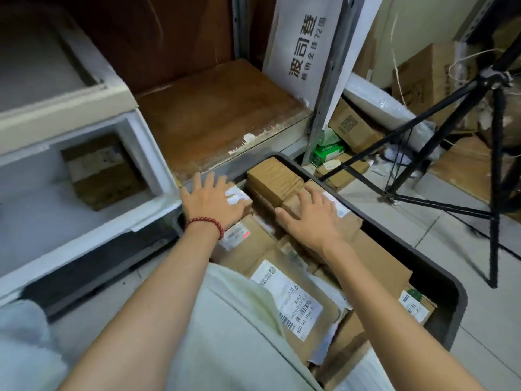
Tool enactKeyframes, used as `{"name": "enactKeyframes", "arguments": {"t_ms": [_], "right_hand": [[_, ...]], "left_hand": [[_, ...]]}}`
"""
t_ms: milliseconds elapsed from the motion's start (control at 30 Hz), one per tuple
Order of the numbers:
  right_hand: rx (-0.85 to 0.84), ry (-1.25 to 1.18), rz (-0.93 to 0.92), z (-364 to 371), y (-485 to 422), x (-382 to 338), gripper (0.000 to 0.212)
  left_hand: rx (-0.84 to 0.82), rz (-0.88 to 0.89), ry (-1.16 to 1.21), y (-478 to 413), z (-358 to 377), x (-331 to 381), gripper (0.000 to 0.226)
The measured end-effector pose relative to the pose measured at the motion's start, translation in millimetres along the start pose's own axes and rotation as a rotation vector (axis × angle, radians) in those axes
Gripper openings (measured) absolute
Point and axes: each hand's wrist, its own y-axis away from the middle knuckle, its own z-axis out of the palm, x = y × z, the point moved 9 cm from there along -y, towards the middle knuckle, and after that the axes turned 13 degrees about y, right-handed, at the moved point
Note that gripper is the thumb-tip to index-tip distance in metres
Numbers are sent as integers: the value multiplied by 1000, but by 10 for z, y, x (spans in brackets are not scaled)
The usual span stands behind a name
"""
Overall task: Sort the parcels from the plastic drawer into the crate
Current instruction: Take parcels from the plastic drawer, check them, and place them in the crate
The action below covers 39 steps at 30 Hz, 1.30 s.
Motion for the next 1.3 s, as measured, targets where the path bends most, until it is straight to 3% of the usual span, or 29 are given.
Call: {"name": "enactKeyframes", "arguments": {"t_ms": [167, 300, 500, 633, 767, 967, 1167, 1300], "right_hand": [[62, 21, -242, -224, 13, -1088, 70], [94, -124, -407, -336, 222, -1946, 66], [78, -177, -574, -81, 557, -2938, 56], [-20, -59, -559, 282, 454, -3227, 55], [-10, 9, -560, 449, 175, -3423, 57], [-66, 61, -499, 843, -408, -3624, 59], [-189, 30, -529, 1270, -838, -3824, 69], [-159, -95, -393, 1378, -1131, -3897, 68]], "left_hand": [[64, -127, -94, 274, -661, -920, 73], [147, -138, -108, 651, -1087, -1531, 68], [67, -315, -103, 1113, -1058, -2273, 73], [-5, -405, -89, 1172, -883, -2572, 77], [70, -341, -58, 956, -934, -2642, 71], [40, -352, -109, 581, -786, -3138, 68], [-33, -401, -22, 99, -558, -3442, 76], [-6, -397, 60, -175, -297, -3493, 71]]}}
